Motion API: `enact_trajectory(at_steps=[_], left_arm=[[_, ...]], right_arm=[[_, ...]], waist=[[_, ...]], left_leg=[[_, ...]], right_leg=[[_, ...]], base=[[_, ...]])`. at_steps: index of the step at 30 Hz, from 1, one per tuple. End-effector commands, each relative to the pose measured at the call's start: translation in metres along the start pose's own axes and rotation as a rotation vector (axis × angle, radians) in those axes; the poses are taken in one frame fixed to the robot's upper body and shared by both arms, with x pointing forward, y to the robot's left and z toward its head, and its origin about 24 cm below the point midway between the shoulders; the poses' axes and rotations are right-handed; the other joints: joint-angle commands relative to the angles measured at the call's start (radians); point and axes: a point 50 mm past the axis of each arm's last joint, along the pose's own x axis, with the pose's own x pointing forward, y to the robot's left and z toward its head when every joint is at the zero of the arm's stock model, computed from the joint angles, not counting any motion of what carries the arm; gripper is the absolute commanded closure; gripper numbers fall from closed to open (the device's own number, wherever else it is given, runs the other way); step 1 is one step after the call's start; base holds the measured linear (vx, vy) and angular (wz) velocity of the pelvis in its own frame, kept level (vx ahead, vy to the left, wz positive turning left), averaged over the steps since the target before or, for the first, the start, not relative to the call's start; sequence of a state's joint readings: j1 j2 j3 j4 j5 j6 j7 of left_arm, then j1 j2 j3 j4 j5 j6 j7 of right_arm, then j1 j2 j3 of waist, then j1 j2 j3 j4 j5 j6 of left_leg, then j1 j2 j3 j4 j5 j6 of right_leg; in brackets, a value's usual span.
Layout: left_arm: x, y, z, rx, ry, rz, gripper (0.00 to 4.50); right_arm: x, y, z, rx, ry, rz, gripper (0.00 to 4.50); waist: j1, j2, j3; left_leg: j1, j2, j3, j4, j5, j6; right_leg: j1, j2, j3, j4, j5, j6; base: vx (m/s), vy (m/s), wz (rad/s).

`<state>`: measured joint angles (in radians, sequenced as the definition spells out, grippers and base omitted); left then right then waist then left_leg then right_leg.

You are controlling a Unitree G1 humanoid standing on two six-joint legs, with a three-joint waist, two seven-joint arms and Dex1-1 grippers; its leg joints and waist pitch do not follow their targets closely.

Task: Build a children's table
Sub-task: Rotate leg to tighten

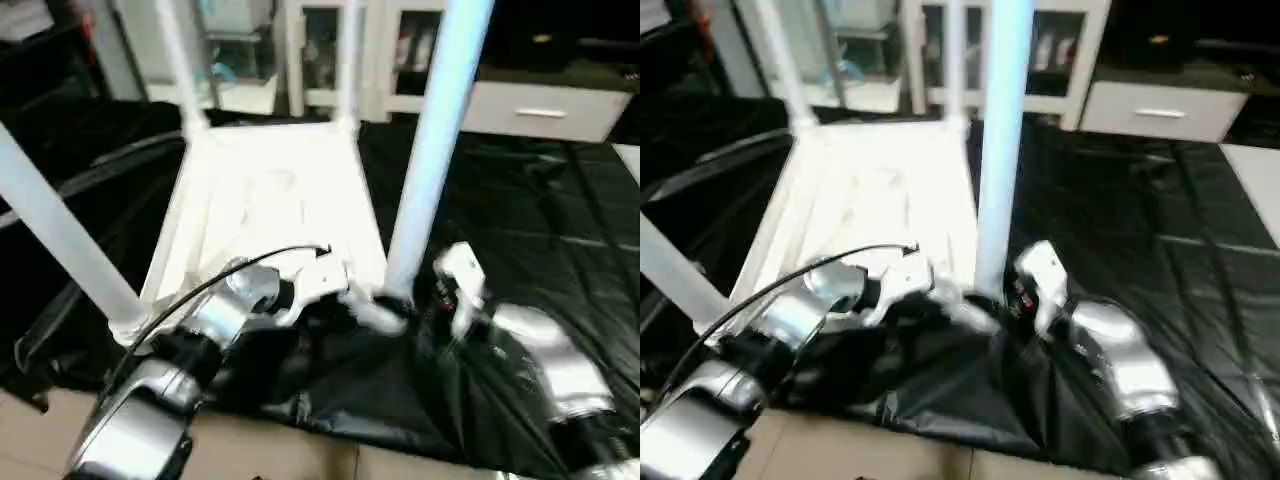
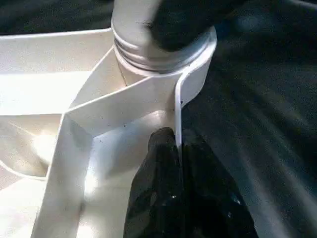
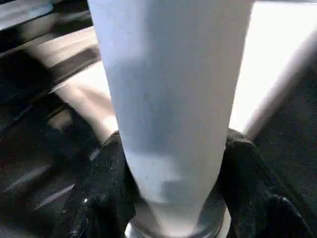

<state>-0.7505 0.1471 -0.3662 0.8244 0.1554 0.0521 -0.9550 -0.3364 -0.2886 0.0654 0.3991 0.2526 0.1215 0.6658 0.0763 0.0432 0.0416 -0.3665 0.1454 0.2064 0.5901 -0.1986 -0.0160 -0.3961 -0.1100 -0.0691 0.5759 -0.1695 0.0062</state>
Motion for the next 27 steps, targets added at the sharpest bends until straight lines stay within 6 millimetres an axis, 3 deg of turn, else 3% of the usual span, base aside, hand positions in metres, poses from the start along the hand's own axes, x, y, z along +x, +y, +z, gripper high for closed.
enact_trajectory(at_steps=[1,2,3,7,9,11,12,13,14,15,18,19,21,24,25,27], left_arm=[[0.006,0.004,-0.002,-0.049,0.013,0.085,4.50],[0.009,0.010,0.003,-0.075,0.014,0.162,4.50],[0.013,0.015,0.008,-0.098,0.018,0.237,4.50],[0.016,0.021,0.013,-0.123,0.026,0.329,4.50],[0.018,0.023,0.015,-0.127,0.032,0.367,4.50],[0.018,0.023,0.015,-0.127,0.033,0.370,4.50],[0.019,0.024,0.017,-0.113,0.039,0.396,4.50],[0.019,0.024,0.017,-0.113,0.039,0.396,4.50],[0.020,0.024,0.017,-0.101,0.039,0.387,4.50],[0.021,0.021,0.016,-0.082,0.035,0.361,4.50],[0.023,0.019,0.015,-0.060,0.034,0.330,4.50],[0.023,0.017,0.015,-0.045,0.026,0.315,4.50],[0.024,0.016,0.016,-0.030,0.012,0.298,4.50],[0.025,0.014,0.016,-0.016,-0.011,0.279,4.50],[0.025,0.013,0.018,-0.002,-0.046,0.270,4.50],[0.025,0.012,0.021,0.007,-0.089,0.272,4.50]], right_arm=[[-0.002,-0.011,-0.021,0.127,0.056,-0.195,2.39],[0.007,-0.011,-0.021,0.172,0.030,-0.304,2.40],[0.016,-0.011,-0.020,0.227,0.008,-0.401,2.40],[0.028,-0.010,-0.017,0.262,-0.011,-0.543,2.41],[0.034,-0.009,-0.015,0.284,-0.024,-0.617,2.41],[0.034,-0.009,-0.015,0.283,-0.025,-0.624,2.41],[0.044,-0.005,-0.007,0.272,-0.069,-0.674,2.43],[0.044,-0.005,-0.007,0.272,-0.069,-0.674,2.43],[0.048,-0.001,-0.002,0.272,-0.102,-0.654,2.43],[0.049,0.002,0.003,0.238,-0.134,-0.613,2.43],[0.049,0.006,0.012,0.196,-0.194,-0.544,2.43],[0.047,0.006,0.015,0.168,-0.211,-0.511,1.89],[0.041,0.006,0.016,0.137,-0.220,-0.489,1.89],[0.028,0.005,0.018,0.072,-0.221,-0.461,1.70],[0.012,0.001,0.019,0.039,-0.239,-0.459,1.70],[-0.003,-0.001,0.020,0.044,-0.271,-0.450,1.70]], waist=[[-0.004,-0.009,-0.043],[-0.018,-0.008,-0.040],[-0.025,-0.005,-0.040],[-0.049,-0.003,-0.043],[-0.055,0.000,-0.046],[-0.055,-0.001,-0.047],[-0.057,-0.006,-0.047],[-0.058,-0.004,-0.050],[-0.056,-0.003,-0.052],[-0.055,-0.011,-0.052],[-0.047,-0.007,-0.056],[-0.046,-0.011,-0.057],[-0.030,-0.012,-0.059],[-0.017,-0.015,-0.059],[-0.009,-0.013,-0.059],[-0.003,-0.015,-0.058]], left_leg=[[0.016,0.084,-0.062,-0.099,-0.447,-0.034],[0.021,0.081,-0.060,-0.099,-0.490,-0.043],[0.023,0.079,-0.063,-0.098,-0.506,-0.049],[0.007,0.079,-0.072,-0.103,-0.511,-0.043],[0.008,0.077,-0.071,-0.103,-0.502,-0.043],[0.009,0.077,-0.062,-0.099,-0.471,-0.023],[0.008,0.076,-0.056,-0.098,-0.453,-0.014],[0.002,0.075,-0.059,-0.098,-0.427,-0.008],[0.001,0.075,-0.058,-0.097,-0.413,-0.001],[0.003,0.077,-0.053,-0.095,-0.392,0.012],[0.001,0.079,-0.049,-0.090,-0.325,0.049],[0.001,0.079,-0.048,-0.089,-0.312,0.057],[0.002,0.081,-0.044,-0.084,-0.252,0.089],[0.002,0.081,-0.043,-0.080,-0.196,0.122],[0.003,0.081,-0.040,-0.077,-0.175,0.139],[0.005,0.083,-0.039,-0.077,-0.180,0.142]], right_leg=[[0.030,-0.069,0.037,-0.091,-0.514,-0.158],[0.014,-0.065,0.038,-0.099,-0.537,-0.144],[0.014,-0.065,0.036,-0.100,-0.548,-0.139],[0.026,-0.066,0.027,-0.102,-0.523,-0.129],[0.023,-0.064,0.027,-0.101,-0.467,-0.146],[0.022,-0.065,0.031,-0.099,-0.389,-0.181],[0.020,-0.064,0.033,-0.097,-0.360,-0.197],[0.029,-0.067,0.032,-0.092,-0.349,-0.202],[0.030,-0.068,0.032,-0.092,-0.336,-0.204],[0.027,-0.065,0.033,-0.091,-0.302,-0.213],[0.034,-0.066,0.035,-0.079,-0.225,-0.239],[0.035,-0.065,0.035,-0.078,-0.214,-0.244],[0.038,-0.067,0.037,-0.072,-0.167,-0.247],[0.042,-0.066,0.036,-0.065,-0.114,-0.252],[0.041,-0.065,0.037,-0.065,-0.115,-0.251],[0.040,-0.067,0.038,-0.066,-0.129,-0.248]], base=[[-0.051,0.012,-0.07],[0.000,0.000,0.00],[0.000,0.000,0.00],[0.000,0.000,0.00],[0.000,0.000,0.00],[0.000,0.000,0.00],[0.000,0.000,0.00],[0.000,0.000,0.00],[0.000,0.000,0.00],[0.000,0.000,0.00],[0.000,0.000,0.00],[0.000,0.000,0.00],[0.000,0.000,0.00],[0.000,0.000,0.00],[0.000,0.000,0.00],[0.000,0.000,0.00]])
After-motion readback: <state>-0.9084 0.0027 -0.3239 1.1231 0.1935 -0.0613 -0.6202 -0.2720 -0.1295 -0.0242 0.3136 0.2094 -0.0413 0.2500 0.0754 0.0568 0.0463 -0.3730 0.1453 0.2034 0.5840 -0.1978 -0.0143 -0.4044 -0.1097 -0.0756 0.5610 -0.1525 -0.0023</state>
